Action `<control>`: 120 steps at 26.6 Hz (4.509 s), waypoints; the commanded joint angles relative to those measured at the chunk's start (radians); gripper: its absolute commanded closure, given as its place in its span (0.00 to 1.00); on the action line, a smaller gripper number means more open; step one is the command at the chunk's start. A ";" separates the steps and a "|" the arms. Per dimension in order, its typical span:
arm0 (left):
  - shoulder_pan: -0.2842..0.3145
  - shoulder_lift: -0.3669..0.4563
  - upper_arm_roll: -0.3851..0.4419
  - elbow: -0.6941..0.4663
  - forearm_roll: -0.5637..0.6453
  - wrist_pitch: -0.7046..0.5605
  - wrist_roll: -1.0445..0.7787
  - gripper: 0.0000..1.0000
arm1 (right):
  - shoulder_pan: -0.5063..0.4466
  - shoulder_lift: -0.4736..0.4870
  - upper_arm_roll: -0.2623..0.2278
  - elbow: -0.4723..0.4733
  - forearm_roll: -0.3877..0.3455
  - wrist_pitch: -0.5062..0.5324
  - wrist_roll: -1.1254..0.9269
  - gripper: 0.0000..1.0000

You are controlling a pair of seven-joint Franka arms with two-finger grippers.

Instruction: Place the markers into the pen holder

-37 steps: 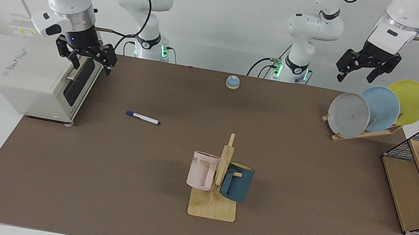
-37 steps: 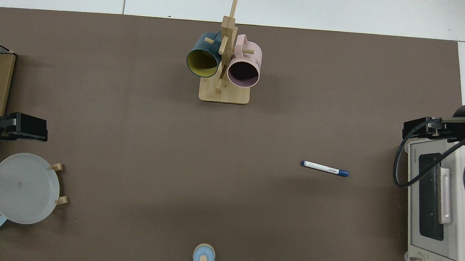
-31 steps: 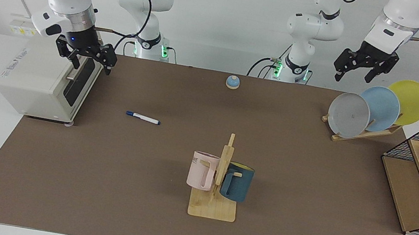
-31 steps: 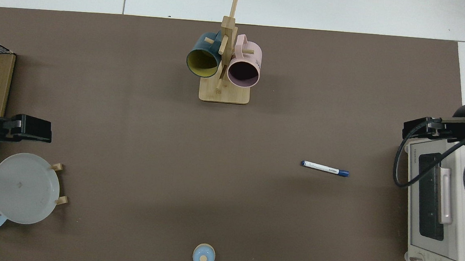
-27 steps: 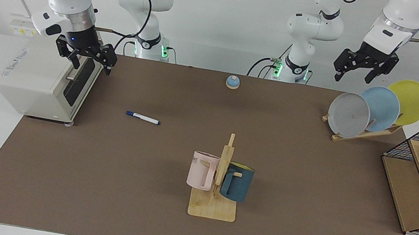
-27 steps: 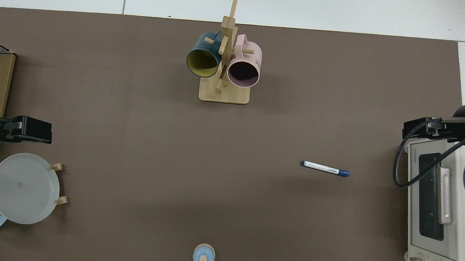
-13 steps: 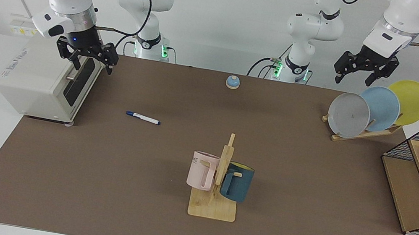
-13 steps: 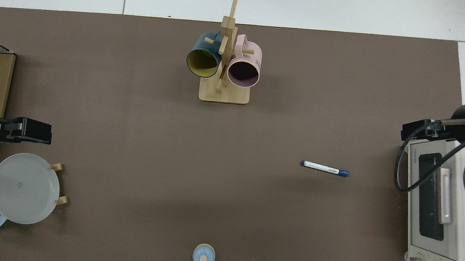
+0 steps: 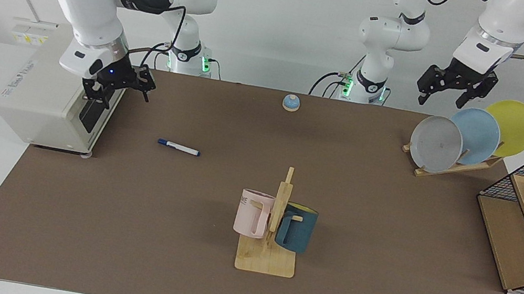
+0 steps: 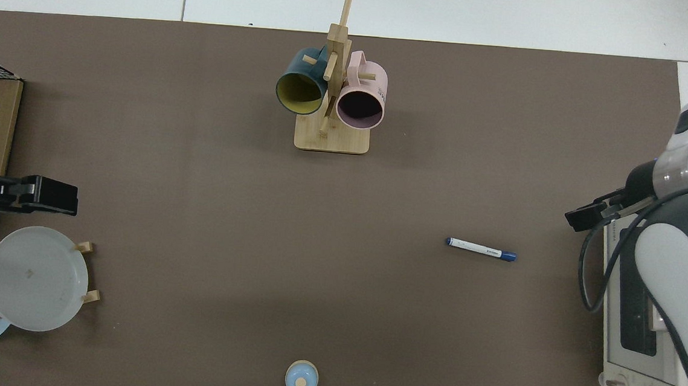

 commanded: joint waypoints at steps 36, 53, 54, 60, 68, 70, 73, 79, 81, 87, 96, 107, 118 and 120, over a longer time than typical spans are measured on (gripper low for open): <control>0.000 -0.040 0.001 -0.087 -0.017 0.061 0.279 0.00 | 0.068 0.066 0.000 -0.578 0.132 0.693 -0.626 0.15; -0.007 -0.076 -0.008 -0.232 -0.072 0.161 0.636 0.00 | 0.069 0.068 0.000 -0.583 0.177 0.692 -0.611 0.92; -0.007 -0.076 -0.008 -0.232 -0.073 0.156 0.636 0.00 | 0.068 0.068 0.000 -0.583 0.177 0.692 -0.609 0.95; -0.007 -0.077 -0.008 -0.218 -0.072 0.052 0.615 0.00 | 0.071 0.073 0.000 -0.568 0.189 0.689 -0.608 1.00; -0.007 -0.076 -0.008 -0.209 -0.060 0.032 0.601 0.00 | 0.135 0.065 0.003 -0.442 0.201 0.647 -0.628 1.00; -0.007 -0.076 -0.006 -0.209 -0.057 0.032 0.599 0.00 | 0.159 0.069 0.005 -0.399 0.240 0.635 -0.631 1.00; 0.004 -0.073 -0.005 -0.177 -0.041 0.030 0.593 0.00 | 0.187 0.073 0.005 -0.356 0.302 0.633 -0.657 1.00; 0.006 -0.077 0.001 -0.135 -0.017 0.023 0.593 0.00 | 0.247 0.071 0.005 -0.273 0.373 0.613 -0.724 1.00; 0.007 -0.077 0.004 -0.127 -0.014 0.015 0.588 0.00 | 0.282 0.071 0.005 -0.249 0.373 0.604 -0.721 1.00; 0.009 -0.074 0.004 -0.130 -0.052 0.026 0.276 0.00 | 0.376 0.071 -0.001 -0.195 0.326 0.578 -0.715 1.00; 0.078 -0.051 0.027 -0.135 -0.360 -0.028 -0.259 0.00 | 0.380 0.068 -0.001 -0.025 0.166 0.364 -0.714 1.00; 0.078 0.012 -0.002 -0.137 -0.544 -0.028 -0.714 0.00 | 0.431 0.034 0.020 0.081 0.135 0.201 -0.628 1.00; 0.092 0.050 -0.028 -0.133 -0.656 -0.054 -0.840 0.00 | 0.568 0.034 0.020 0.112 0.079 0.184 -0.399 1.00; 0.079 0.050 -0.028 -0.132 -0.652 -0.043 -0.824 0.00 | 0.584 0.039 0.022 0.112 0.076 0.187 -0.375 1.00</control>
